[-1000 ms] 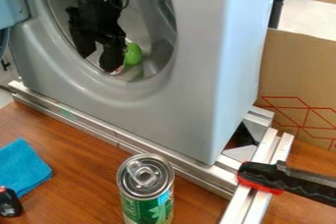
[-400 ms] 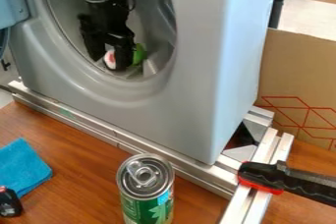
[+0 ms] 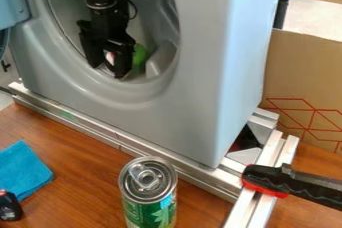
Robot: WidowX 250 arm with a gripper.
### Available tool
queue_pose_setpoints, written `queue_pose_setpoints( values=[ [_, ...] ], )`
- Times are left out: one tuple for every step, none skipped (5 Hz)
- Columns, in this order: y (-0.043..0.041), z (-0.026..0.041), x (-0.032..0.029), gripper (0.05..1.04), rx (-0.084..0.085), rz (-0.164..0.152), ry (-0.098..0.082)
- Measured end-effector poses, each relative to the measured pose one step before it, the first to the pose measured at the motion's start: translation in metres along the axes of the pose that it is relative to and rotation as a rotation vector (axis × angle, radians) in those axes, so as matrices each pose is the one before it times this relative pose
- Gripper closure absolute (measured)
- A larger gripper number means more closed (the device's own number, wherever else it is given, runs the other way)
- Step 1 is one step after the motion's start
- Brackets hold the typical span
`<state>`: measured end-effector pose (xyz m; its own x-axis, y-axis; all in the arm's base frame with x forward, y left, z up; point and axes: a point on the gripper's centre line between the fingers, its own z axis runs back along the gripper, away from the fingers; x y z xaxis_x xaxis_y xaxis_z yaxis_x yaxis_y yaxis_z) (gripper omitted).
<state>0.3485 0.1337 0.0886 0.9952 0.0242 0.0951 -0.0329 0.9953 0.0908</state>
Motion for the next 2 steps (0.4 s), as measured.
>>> queue_pose_setpoints(
  values=[
    [-0.00261, -0.00054, 0.00042, 0.382, -0.0165, -0.0084, -0.0018],
    [-0.00846, -0.00056, 0.00113, 0.494, -0.0579, -0.0010, -0.0144]
  ],
)
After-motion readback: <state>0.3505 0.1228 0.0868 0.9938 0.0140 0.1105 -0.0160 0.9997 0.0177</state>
